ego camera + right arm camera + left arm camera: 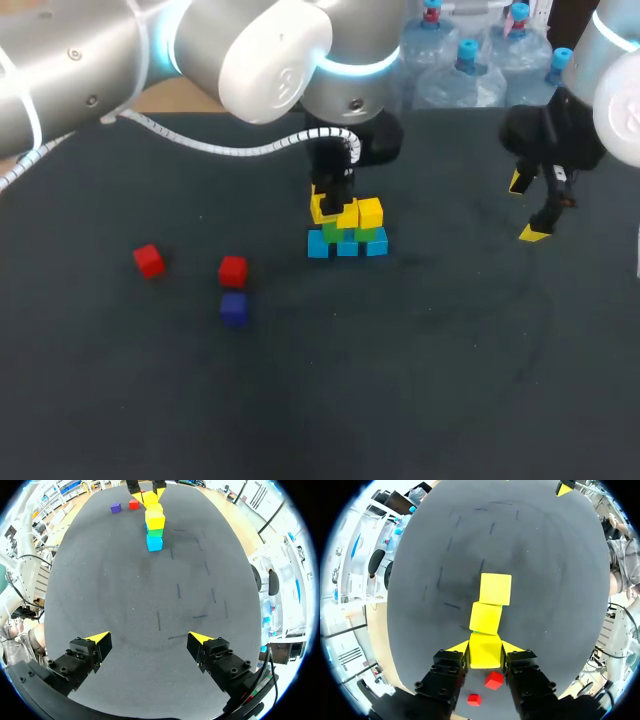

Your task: Place the blue cubes, place green cubes on the blue cubes, place the yellow cubes on the green cubes, then place the red cubes on the yellow cubes, and place purple cube on the red cubes.

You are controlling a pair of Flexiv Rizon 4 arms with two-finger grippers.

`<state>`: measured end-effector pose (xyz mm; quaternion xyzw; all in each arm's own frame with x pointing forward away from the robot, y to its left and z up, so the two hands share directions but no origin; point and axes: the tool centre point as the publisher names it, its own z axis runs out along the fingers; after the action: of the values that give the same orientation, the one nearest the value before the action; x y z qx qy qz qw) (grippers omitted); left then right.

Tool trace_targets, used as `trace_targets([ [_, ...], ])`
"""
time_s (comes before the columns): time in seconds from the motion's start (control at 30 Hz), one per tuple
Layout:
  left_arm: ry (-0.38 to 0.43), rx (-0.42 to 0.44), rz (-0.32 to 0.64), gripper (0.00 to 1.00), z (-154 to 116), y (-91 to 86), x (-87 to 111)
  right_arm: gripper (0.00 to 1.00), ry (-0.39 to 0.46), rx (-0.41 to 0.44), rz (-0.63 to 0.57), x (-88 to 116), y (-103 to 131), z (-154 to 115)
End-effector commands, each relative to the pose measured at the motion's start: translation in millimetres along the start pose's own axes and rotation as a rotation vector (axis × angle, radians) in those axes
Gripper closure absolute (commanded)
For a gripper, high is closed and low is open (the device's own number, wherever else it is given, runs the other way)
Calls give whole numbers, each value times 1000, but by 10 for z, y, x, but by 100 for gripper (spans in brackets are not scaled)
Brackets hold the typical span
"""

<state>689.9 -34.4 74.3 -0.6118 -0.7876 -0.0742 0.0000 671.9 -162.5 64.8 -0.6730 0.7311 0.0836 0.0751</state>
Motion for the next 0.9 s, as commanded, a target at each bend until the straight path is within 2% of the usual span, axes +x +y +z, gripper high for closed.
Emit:
trace_targets([
  [0.03, 2, 6, 5, 100, 9, 31, -19, 0, -1, -1, -1, 2, -9, 6],
  [0.9, 1, 24, 8, 100, 59, 20, -52, 0, -1, -1, -1, 2, -9, 6],
])
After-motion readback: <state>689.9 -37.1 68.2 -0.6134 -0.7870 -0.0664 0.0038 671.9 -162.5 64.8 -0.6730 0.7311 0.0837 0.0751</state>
